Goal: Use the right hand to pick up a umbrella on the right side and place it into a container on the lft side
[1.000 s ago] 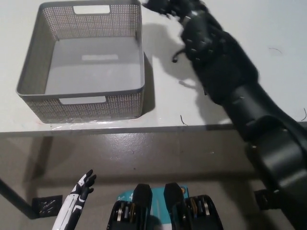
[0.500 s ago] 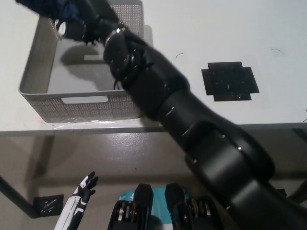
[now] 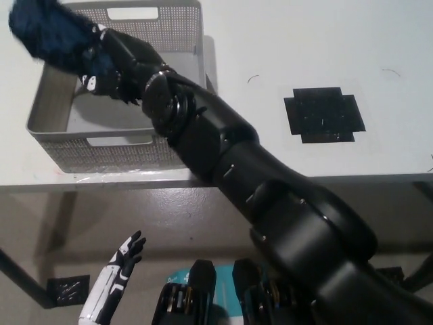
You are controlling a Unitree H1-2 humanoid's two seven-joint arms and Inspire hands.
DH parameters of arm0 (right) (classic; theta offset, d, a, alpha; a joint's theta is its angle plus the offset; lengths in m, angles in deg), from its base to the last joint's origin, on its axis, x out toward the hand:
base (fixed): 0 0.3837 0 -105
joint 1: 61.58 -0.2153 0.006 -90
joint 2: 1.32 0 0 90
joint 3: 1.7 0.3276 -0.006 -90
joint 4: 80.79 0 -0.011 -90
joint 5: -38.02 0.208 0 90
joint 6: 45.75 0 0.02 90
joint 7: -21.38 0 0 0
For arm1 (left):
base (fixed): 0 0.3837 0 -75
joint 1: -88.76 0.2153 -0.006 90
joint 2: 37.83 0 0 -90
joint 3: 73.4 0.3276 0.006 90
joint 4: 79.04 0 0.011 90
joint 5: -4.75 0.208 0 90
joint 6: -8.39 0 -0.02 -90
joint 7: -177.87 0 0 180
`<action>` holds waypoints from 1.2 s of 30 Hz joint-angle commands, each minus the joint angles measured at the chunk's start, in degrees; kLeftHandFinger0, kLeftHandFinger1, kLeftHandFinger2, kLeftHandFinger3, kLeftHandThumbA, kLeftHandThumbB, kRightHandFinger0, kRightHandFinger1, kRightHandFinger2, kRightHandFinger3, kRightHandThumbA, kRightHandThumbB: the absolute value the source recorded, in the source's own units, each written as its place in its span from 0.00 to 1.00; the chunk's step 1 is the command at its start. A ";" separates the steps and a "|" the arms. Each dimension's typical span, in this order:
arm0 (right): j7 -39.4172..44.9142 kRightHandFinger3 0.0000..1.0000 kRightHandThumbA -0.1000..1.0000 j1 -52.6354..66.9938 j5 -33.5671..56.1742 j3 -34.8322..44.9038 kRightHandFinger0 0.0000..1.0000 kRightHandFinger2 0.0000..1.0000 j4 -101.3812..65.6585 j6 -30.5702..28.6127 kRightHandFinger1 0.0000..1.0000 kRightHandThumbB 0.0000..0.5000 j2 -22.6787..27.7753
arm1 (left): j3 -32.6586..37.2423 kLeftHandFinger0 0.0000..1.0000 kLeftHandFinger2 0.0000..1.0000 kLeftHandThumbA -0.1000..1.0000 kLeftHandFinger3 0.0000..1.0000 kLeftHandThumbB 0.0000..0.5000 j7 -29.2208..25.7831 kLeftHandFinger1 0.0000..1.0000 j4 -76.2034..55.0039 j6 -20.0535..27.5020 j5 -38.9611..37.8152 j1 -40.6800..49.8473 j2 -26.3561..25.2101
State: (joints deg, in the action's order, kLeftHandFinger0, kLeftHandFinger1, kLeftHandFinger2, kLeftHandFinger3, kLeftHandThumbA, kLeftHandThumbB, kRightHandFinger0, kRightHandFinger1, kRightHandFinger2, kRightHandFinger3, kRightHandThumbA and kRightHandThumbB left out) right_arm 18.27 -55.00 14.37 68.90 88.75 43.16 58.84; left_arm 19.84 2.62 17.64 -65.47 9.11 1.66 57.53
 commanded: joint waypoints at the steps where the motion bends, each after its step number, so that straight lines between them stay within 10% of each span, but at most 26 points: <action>1: 5.86 1.00 0.93 -4.39 -0.66 -1.48 1.00 1.00 -1.84 2.30 1.00 0.91 1.96 | 0.46 1.00 1.00 1.00 1.00 0.65 1.41 1.00 -1.87 -0.44 0.01 -0.84 -0.98; 13: 6.65 1.00 0.95 -0.83 6.85 5.91 1.00 1.00 -18.80 -2.78 1.00 0.93 9.25 | 0.98 1.00 1.00 1.00 1.00 0.63 0.82 1.00 -0.37 1.82 1.37 -0.51 -0.66; 24: 14.13 1.00 0.99 29.22 15.97 16.89 1.00 1.00 -87.63 11.03 1.00 0.81 22.81 | 0.48 1.00 1.00 1.00 1.00 0.64 1.43 1.00 -1.97 -0.73 0.37 -0.14 -1.41; 36: 9.50 1.00 1.00 68.71 30.65 22.72 1.00 1.00 -122.01 5.00 1.00 0.86 29.95 | 0.01 1.00 1.00 1.00 1.00 0.64 0.70 1.00 0.56 0.43 0.64 -0.45 -1.53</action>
State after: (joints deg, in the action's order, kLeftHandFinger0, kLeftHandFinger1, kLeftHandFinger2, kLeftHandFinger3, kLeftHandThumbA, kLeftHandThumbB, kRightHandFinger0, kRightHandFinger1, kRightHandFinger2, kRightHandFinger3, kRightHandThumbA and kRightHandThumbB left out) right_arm 25.65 -12.69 20.40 78.20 32.49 47.40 76.79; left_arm 20.78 3.35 19.25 -65.75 9.27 1.76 57.54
